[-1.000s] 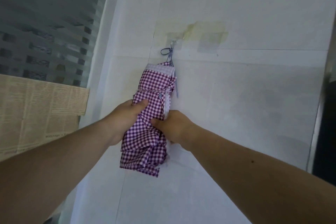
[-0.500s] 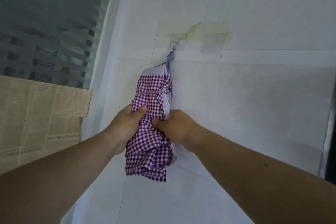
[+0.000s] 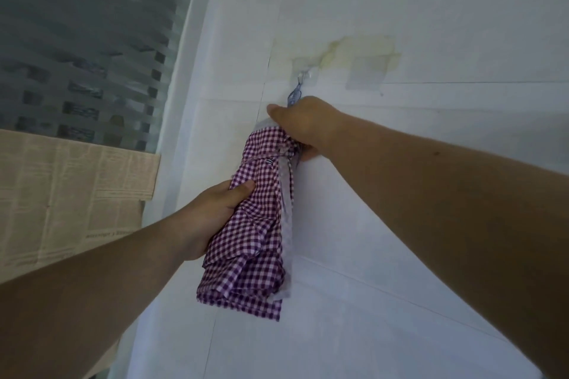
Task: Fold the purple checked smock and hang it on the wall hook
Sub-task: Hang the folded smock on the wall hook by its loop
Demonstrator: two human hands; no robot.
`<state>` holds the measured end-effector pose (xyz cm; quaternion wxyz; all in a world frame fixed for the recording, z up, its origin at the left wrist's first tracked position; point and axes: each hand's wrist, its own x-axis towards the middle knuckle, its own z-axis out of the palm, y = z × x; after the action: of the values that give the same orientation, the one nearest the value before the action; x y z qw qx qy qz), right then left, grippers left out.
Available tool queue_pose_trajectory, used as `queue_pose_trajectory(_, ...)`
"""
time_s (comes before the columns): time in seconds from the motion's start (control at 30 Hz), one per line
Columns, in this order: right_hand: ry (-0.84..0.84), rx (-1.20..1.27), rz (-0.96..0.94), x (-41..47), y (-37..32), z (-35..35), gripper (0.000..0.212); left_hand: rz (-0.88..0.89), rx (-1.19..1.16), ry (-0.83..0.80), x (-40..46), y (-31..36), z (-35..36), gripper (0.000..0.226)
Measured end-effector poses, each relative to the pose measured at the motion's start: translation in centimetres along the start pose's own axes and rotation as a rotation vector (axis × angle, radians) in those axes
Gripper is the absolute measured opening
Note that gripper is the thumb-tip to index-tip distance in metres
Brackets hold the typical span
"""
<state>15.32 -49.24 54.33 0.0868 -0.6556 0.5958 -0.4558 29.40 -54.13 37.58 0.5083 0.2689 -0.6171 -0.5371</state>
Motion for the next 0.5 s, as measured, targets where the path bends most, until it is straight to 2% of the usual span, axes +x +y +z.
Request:
queue_pose_trajectory(0.03, 0.112, 0.026, -0.049, 0.7, -0.4, 0.0, 0.054, 0.001, -0.005, 0.003, -0.1, 0.0, 0.0, 0.04)
queue_pose_trajectory(0.1, 0.147, -0.38, -0.229, 0.8, -0.5, 0.1, 0.044, 0.013, -0.018, 0.013, -0.2, -0.2, -0.1, 0.039)
queue_pose_trajectory(0.13, 0.165, -0.574, -0.272, 1.0, -0.5, -0.1, 0.041, 0.02, -0.024, 0.021, -0.3, -0.2, -0.2, 0.038)
queue_pose_trajectory(0.17, 0.195, -0.664, -0.255, 1.0, -0.3, -0.1, 0.037, 0.022, -0.031, 0.028, -0.4, -0.4, -0.3, 0.038)
queue_pose_trajectory(0.23, 0.233, -0.716, -0.234, 1.0, -0.1, -0.2, 0.033, 0.032, -0.025, 0.03, -0.5, -0.3, -0.3, 0.035)
queue_pose_trajectory(0.37, 0.247, -0.714, -0.305, 1.0, -0.6, -0.3, 0.043, 0.072, -0.002, 0.048, -0.4, 0.4, -0.5, 0.028)
queue_pose_trajectory(0.5, 0.209, -0.796, -0.357, 1.5, 1.1, -0.1, 0.032, 0.038, -0.004, 0.035, -0.8, -0.1, 0.1, 0.041)
